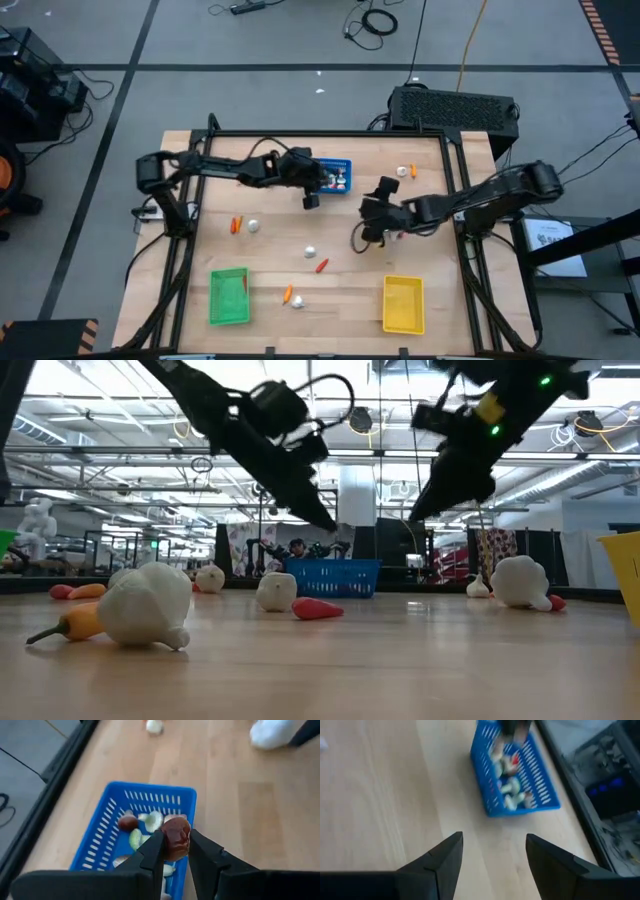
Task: Sort produce into baskets
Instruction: Put the brown mushroom into the blue bin
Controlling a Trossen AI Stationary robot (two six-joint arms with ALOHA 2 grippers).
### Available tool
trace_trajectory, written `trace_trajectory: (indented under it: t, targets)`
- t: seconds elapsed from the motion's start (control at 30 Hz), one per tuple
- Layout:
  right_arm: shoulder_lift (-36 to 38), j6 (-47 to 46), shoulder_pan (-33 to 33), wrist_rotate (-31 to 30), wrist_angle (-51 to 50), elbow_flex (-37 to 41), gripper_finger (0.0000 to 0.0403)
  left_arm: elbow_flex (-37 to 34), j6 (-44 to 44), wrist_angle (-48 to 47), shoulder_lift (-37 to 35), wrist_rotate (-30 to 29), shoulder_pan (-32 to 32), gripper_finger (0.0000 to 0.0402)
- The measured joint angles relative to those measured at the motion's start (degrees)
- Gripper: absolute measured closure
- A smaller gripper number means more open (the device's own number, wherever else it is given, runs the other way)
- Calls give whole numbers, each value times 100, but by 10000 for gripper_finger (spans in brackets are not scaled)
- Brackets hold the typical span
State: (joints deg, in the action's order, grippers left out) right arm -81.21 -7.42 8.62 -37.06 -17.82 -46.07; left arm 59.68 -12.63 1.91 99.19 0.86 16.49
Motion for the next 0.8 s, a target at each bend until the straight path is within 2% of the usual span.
trace_trajectory:
  t: [0.13,0.23,0.4,0.8]
  targets:
    - [663,8,0,10,708,386,195,135,-27,113,255,-469,92,324]
    - [915,21,-4,336,1151,571,195,149,-12,283,285,-665,197,324]
    - [951,105,0,930,1433,728,195,149,32,298,285,-694,314,323]
    - [793,16,-2,1043,1657,750,195,149,21,40,285,-794,308,272]
